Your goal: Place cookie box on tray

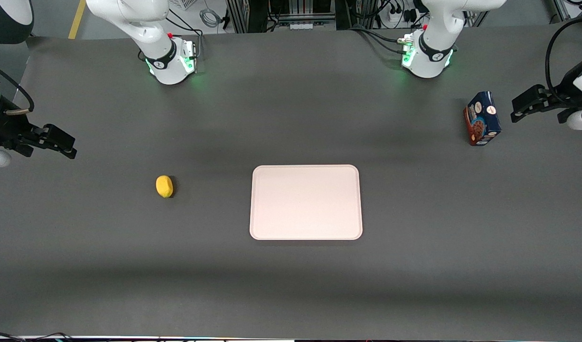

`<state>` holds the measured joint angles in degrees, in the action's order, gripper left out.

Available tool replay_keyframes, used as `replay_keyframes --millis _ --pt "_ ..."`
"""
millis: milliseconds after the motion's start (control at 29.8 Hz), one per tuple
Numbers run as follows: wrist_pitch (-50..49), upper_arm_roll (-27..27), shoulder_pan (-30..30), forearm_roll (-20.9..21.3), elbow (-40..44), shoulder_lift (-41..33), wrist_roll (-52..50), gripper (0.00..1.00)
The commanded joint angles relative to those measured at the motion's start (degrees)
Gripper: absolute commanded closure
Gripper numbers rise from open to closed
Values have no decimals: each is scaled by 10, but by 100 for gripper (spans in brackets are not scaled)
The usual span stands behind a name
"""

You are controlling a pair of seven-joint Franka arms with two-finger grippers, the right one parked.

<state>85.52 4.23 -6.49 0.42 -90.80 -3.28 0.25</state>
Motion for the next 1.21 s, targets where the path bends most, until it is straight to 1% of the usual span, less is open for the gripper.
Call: replay_keyframes --millis 0,336,470,571,638,705,840,974,1041,1176 --pt "-14 0 6 1 7 -6 0 0" --pt "-39 -5 13 3 13 -7 -3 0" --pt "-80 0 16 5 44 -6 7 0" --pt "-116 0 30 8 67 -5 14 0" --pt "-134 2 31 23 74 -6 40 0" --pt "-154 19 31 45 84 -6 79 0" --pt "-184 72 31 62 98 -13 158 0" --pt "-185 127 31 78 85 -30 241 0" --pt "-176 144 31 80 63 -38 251 0" --pt "-133 144 31 94 -22 -68 246 0"
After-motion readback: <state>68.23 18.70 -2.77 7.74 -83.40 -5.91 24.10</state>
